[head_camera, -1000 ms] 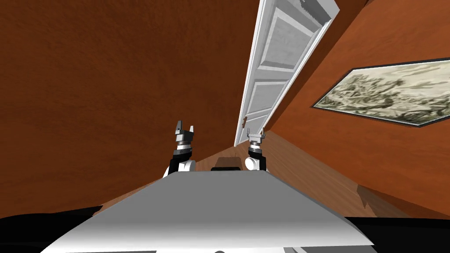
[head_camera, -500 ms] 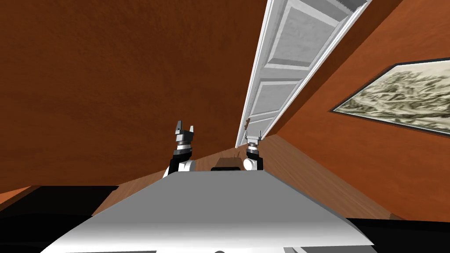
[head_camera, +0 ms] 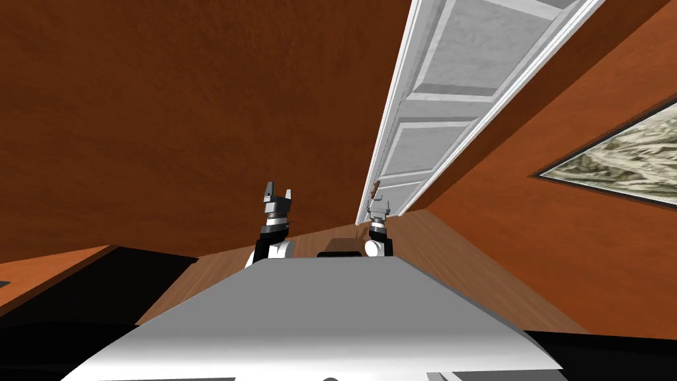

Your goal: Pull the door open

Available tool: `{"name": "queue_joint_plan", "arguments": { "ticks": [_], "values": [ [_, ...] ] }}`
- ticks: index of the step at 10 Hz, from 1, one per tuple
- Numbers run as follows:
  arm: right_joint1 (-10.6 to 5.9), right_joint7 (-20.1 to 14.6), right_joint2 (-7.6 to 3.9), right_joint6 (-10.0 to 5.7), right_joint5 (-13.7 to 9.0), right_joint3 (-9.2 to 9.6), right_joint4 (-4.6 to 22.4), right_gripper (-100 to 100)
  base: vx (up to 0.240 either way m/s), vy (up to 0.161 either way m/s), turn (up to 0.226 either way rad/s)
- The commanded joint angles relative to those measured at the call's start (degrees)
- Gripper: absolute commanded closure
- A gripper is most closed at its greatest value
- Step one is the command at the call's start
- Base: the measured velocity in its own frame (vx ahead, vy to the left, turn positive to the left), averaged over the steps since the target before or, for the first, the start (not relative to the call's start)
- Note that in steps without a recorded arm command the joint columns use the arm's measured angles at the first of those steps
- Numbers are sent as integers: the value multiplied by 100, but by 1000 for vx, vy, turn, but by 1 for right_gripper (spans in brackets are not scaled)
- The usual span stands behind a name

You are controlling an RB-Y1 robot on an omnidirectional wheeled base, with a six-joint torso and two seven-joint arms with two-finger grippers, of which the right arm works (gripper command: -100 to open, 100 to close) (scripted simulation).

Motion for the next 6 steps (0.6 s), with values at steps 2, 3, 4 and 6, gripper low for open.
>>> {"name": "queue_joint_plan", "arguments": {
  "ticks": [2, 3, 4, 6],
  "values": [
    [-144, -245, -107, -162, -389, 201, 339, -100, 3, -141, 195],
    [-193, -335, -147, -225, -533, 281, 464, -100, -1, -123, 194],
    [-241, -425, -188, -288, -678, 360, 589, -100, -10, -120, 229],
    [-335, -600, -267, -411, -959, 516, 832, -100, 1, -135, 205]
  ]
}}
